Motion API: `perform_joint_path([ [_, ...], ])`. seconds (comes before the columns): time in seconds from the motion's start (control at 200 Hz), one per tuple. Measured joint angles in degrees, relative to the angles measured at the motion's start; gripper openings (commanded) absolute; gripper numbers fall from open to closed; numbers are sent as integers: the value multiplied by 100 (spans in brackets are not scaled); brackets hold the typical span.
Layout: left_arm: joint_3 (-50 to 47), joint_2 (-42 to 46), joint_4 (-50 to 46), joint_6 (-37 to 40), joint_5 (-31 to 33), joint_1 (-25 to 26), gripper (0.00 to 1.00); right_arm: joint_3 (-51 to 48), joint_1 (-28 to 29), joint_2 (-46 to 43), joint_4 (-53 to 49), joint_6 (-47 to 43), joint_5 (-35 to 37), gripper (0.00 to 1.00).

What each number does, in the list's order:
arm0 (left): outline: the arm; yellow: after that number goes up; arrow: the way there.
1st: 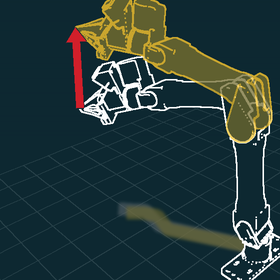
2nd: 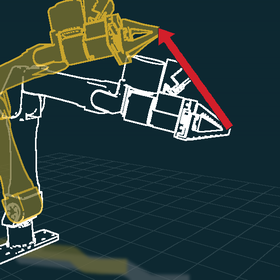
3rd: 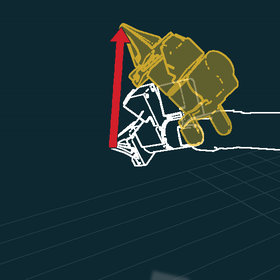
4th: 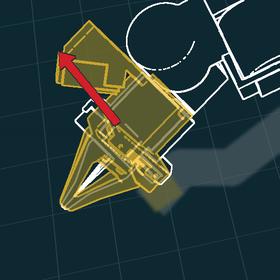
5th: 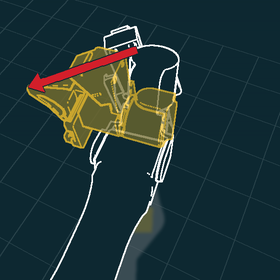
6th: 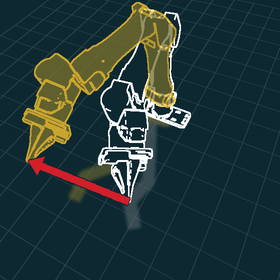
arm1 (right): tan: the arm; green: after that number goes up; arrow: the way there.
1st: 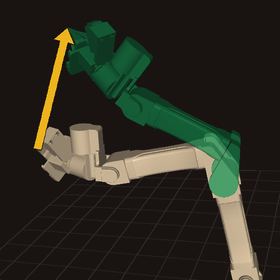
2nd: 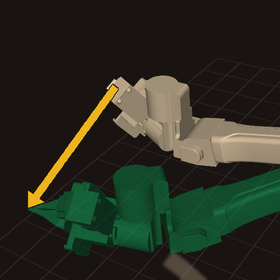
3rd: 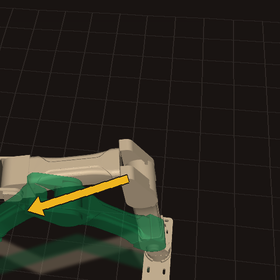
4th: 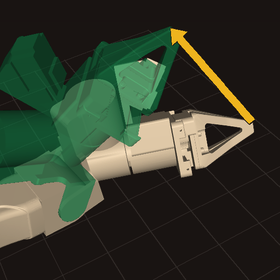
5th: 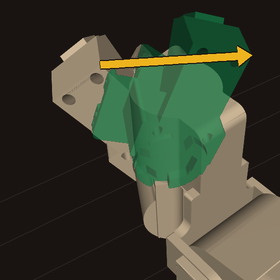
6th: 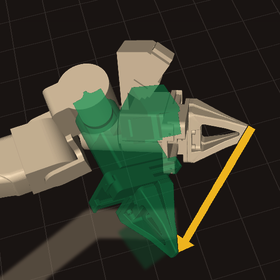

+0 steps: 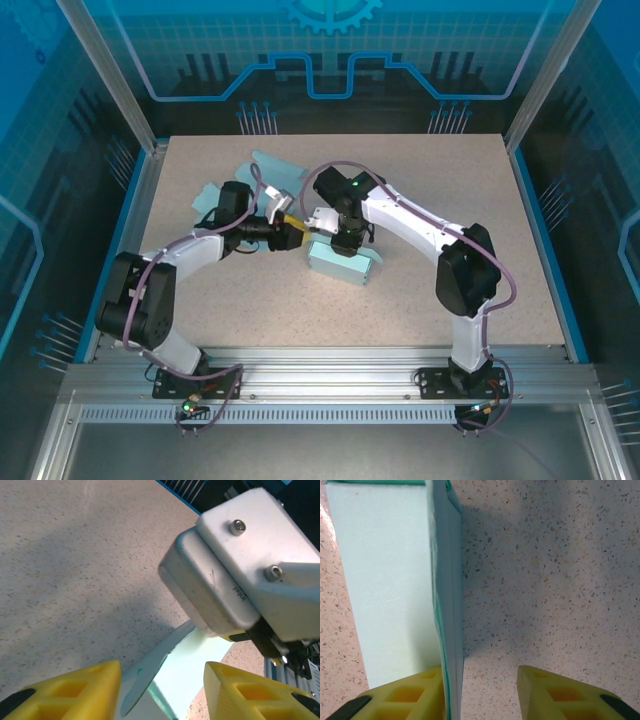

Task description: Fold the paper box

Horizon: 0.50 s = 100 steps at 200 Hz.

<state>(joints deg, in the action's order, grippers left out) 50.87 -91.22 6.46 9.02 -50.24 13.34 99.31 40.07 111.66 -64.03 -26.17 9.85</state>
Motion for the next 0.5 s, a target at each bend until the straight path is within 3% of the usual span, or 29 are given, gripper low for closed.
perform_joint_path([
  [0.12,286,-144,-435,267,273,289,47,-13,0,-20,9,0,0,41],
  [0.345,492,-149,-1005,573,870,597,27,-76,0,-59,63,0,-2,41],
  [0.415,494,-149,-1064,590,988,595,15,-105,0,-85,98,0,-2,41],
  [0.5,496,-146,-1086,645,1062,597,11,-181,-2,-151,170,2,22,42],
])
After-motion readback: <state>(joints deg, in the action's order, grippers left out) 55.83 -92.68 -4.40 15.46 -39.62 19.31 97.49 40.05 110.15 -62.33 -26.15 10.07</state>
